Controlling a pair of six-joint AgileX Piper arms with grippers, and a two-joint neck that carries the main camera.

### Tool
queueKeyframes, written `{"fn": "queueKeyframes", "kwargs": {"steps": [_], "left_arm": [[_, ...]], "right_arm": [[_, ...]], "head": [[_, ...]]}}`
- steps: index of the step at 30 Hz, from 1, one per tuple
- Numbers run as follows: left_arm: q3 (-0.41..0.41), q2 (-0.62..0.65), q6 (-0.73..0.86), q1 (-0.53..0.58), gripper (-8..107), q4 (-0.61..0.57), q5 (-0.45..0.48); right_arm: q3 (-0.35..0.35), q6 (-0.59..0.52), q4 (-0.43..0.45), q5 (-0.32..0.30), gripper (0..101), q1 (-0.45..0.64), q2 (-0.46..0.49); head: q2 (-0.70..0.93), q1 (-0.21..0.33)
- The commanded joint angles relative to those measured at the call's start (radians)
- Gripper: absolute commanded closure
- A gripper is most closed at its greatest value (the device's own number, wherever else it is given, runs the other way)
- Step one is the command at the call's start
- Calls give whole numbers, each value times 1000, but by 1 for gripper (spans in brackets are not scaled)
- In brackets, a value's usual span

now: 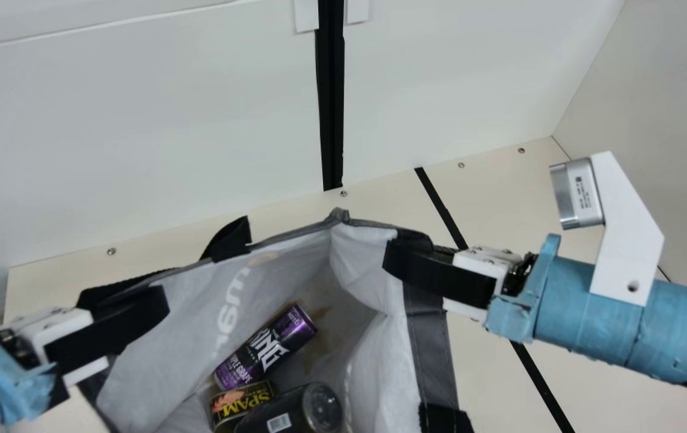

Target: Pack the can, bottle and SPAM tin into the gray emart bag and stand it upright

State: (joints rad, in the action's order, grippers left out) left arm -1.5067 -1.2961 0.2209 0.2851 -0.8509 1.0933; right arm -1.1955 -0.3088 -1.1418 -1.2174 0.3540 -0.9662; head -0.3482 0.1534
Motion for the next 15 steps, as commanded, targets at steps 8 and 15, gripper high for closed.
{"fn": "queueKeyframes", "kwargs": {"steps": [8, 15], "left_arm": [[-28, -94, 92, 24, 107, 4, -56], [-89, -179, 151, 35, 107, 6, -82]], "right_arm": [[28, -78, -6, -3, 101, 37, -60], [26, -128, -17, -1, 101, 66, -127]], "head": [[-1, 21], [-1, 21]]}}
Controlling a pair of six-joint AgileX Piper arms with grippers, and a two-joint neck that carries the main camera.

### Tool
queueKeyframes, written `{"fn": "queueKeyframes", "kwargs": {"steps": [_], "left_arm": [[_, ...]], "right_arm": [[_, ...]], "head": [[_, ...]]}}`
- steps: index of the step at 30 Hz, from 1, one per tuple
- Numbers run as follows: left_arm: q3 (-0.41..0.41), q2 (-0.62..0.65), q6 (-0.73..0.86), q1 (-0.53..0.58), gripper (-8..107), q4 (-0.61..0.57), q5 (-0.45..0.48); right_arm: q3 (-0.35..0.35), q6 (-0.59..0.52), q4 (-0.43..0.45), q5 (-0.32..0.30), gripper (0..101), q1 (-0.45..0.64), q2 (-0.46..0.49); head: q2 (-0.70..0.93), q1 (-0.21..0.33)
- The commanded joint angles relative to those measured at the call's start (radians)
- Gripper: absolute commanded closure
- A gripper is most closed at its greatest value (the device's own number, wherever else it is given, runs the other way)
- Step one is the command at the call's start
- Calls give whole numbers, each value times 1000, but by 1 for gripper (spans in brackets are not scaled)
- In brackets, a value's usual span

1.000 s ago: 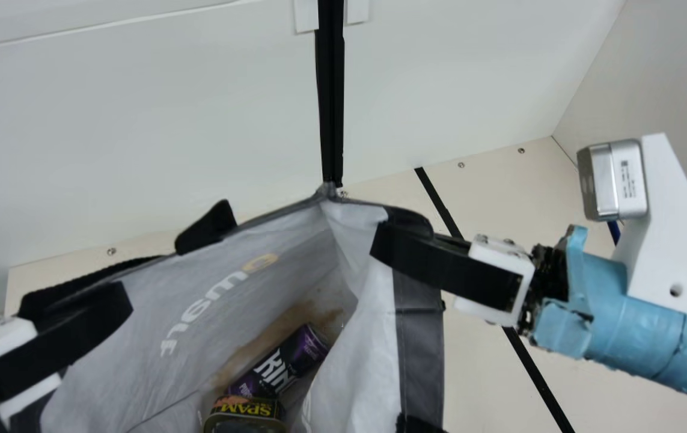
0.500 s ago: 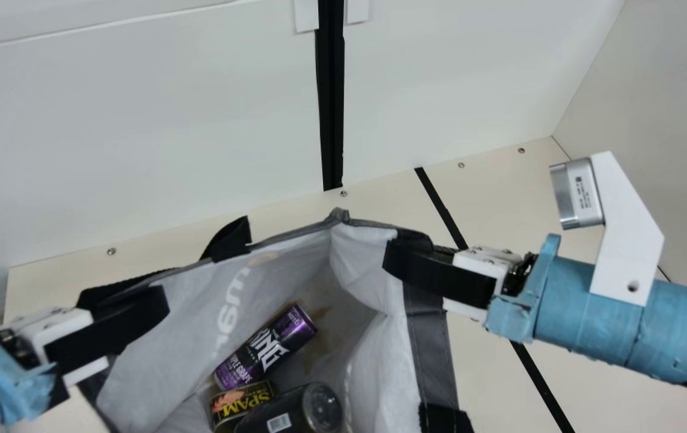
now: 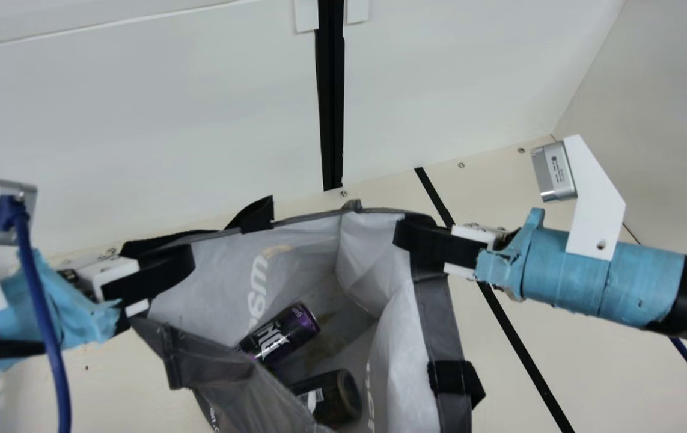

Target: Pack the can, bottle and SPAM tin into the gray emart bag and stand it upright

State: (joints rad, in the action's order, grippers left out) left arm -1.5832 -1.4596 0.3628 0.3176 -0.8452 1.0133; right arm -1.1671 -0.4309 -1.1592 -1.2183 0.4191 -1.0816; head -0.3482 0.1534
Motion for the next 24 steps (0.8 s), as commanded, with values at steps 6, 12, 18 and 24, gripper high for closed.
{"fn": "queueKeyframes", "kwargs": {"steps": [6, 12, 18, 24], "left_arm": [[-85, -97, 60, 3, 107, 6, -14], [-174, -182, 96, -3, 107, 22, -10], [-269, -268, 113, -17, 107, 43, 2], [-354, -344, 126, -32, 107, 62, 1]], "right_arm": [[-22, -25, 4, 31, 101, -15, -75], [-60, -28, 12, 61, 101, -37, -144], [-108, -30, 36, 92, 101, -57, -226], [-154, -31, 61, 124, 101, -77, -302]], "head": [[-1, 21], [-1, 21], [-1, 21], [-1, 21]]}}
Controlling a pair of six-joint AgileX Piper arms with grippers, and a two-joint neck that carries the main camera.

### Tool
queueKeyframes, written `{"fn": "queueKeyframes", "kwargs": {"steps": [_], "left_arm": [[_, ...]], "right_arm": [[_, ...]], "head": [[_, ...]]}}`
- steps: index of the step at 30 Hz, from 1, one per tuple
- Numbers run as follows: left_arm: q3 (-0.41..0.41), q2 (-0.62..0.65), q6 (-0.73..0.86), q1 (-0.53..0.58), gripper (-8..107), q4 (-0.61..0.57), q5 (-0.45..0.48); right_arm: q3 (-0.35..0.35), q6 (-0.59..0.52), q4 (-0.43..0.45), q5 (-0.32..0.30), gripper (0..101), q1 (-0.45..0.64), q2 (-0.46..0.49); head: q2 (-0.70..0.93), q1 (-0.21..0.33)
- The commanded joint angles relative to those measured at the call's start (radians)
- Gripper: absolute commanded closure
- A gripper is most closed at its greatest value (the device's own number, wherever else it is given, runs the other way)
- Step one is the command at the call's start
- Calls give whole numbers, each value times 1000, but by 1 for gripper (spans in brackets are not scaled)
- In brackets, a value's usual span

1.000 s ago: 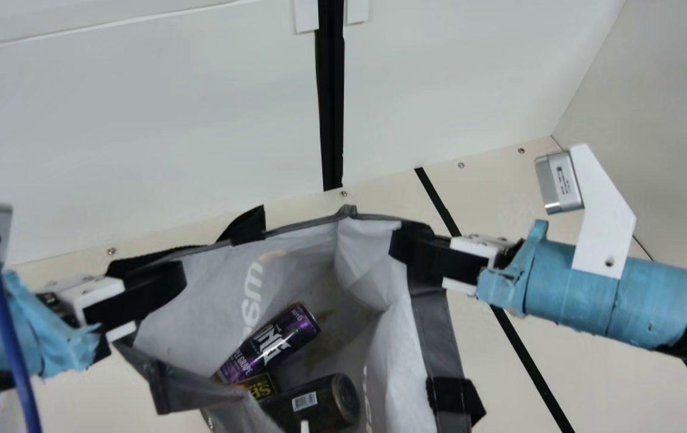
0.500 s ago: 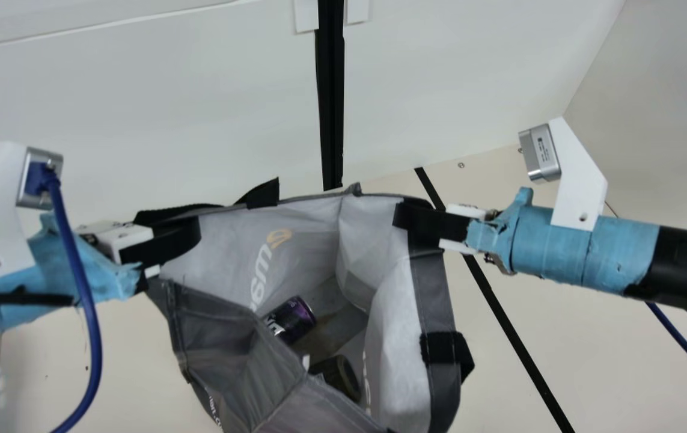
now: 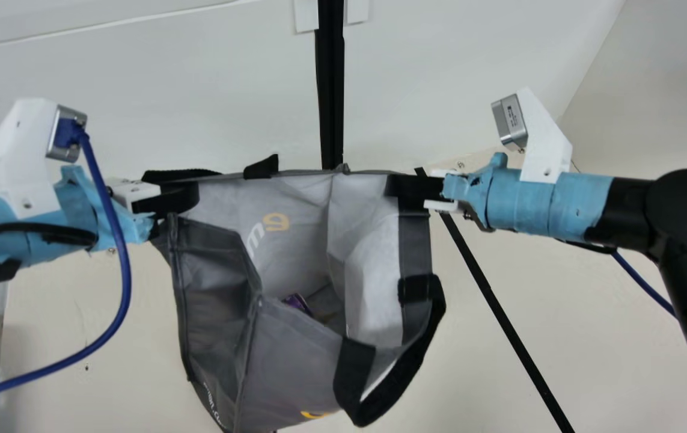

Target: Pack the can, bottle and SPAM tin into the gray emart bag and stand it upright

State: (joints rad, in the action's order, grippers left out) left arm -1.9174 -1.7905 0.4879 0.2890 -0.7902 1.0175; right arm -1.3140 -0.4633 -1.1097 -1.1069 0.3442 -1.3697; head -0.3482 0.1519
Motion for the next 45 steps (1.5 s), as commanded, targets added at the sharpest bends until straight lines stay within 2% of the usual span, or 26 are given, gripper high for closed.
{"fn": "queueKeyframes", "kwargs": {"steps": [1, 7, 14, 20, 32, 45], "left_arm": [[-34, -24, 2, -6, 107, 11, -4], [-104, -78, 15, -5, 107, 49, -8], [-127, -112, 19, -6, 107, 66, -32], [-100, -104, 27, -5, 107, 60, -63], [27, -31, 48, 13, 107, 30, -132], [52, -14, 50, 47, 107, 17, -162]], "right_arm": [[-14, 1, 16, 17, 101, -6, -23], [-24, -28, 45, 56, 101, -44, -56], [-12, -61, 38, 92, 101, -76, -78], [-11, -80, 26, 98, 101, -87, -83], [-17, -93, 13, 83, 101, -98, -53], [-29, -63, -12, 101, 101, -187, -23]], "head": [[-1, 23], [-1, 23], [-1, 23], [-1, 23], [-1, 23], [-1, 23]]}}
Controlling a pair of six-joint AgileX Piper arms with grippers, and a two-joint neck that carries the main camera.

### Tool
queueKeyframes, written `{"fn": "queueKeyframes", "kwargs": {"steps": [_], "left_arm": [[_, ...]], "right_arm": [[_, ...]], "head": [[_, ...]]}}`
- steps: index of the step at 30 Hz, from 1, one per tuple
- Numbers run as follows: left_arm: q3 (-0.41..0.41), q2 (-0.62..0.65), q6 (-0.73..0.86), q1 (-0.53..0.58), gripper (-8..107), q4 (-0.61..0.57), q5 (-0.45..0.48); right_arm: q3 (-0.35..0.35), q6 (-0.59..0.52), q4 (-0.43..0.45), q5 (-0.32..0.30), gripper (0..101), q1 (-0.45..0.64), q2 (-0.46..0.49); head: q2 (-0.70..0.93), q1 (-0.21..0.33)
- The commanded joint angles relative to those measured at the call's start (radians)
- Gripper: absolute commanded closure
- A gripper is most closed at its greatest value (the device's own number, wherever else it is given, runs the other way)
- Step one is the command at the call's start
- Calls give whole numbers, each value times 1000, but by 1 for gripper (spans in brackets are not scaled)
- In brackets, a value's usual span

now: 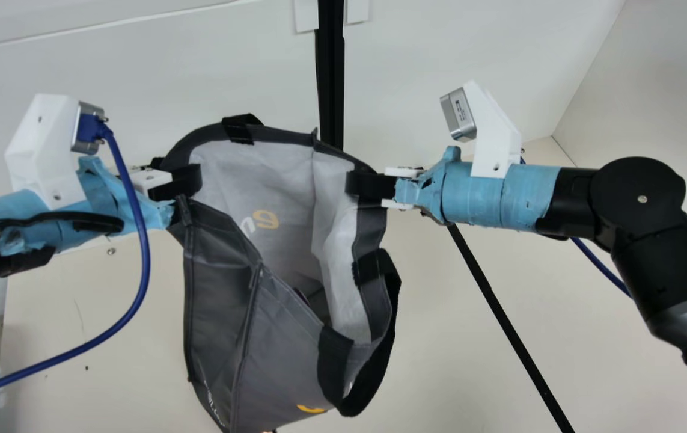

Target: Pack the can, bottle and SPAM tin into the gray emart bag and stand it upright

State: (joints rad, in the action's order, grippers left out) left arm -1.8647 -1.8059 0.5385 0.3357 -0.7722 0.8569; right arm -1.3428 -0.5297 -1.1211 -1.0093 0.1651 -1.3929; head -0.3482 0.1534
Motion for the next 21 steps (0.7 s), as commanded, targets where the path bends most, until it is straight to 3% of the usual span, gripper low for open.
{"fn": "queueKeyframes", "kwargs": {"steps": [1, 21], "left_arm": [[-1, 1, -1, 3, 107, -2, -3], [0, 16, -4, 23, 107, -7, -15]], "right_arm": [[-1, 5, 0, 6, 101, -15, 2], [-10, 30, 20, 36, 101, -105, 5]], "head": [[-1, 21], [-1, 21]]}}
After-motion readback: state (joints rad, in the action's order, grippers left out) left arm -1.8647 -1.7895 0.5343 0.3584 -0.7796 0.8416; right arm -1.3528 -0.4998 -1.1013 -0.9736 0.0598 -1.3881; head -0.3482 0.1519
